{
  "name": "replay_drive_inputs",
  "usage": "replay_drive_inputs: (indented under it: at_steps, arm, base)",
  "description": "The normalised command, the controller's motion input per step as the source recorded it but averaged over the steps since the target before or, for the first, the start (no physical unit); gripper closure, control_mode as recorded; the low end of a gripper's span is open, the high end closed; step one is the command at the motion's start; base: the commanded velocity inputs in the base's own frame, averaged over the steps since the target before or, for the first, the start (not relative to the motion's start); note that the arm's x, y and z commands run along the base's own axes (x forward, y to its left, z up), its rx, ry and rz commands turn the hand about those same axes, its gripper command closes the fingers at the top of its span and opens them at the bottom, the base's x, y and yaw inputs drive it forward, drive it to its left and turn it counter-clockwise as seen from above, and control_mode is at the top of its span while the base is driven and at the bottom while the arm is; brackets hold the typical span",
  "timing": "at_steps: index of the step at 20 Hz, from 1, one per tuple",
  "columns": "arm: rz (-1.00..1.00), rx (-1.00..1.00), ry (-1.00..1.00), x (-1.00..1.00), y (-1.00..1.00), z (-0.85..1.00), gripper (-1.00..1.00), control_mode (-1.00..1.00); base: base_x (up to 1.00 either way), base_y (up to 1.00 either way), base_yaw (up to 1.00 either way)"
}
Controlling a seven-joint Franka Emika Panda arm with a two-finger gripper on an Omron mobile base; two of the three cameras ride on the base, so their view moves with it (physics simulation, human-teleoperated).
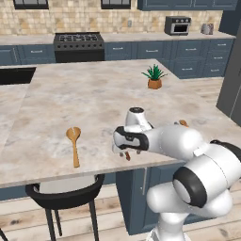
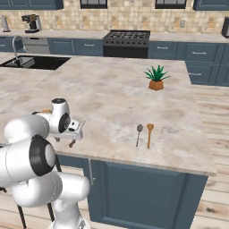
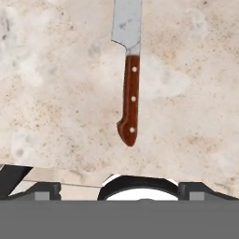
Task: Pick up the metallic utensils from the counter and place them in the open drawer. Make sure not to pick up any wooden utensils.
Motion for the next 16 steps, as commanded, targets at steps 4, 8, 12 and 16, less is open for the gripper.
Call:
replay_drive_inputs:
  at_steps: [4,8,12,16]
  arm:
    - [0.0,0.0,0.0,0.19,0.0,-0.13,-1.0,-1.0]
    - [0.0,0.0,-0.01,0.28,-0.01,-0.26,-1.0,-1.0]
    - [0.0,0.0,0.0,0.15,0.0,-0.24,-1.0,-1.0]
    - [0.0,0.0,0.0,0.06,0.0,-0.33,-1.0,-1.0]
  base:
    - [0.0,0.0,0.0]
    - [0.0,0.0,0.0]
    - [0.0,0.0,0.0]
    - [0.0,0.0,0.0]
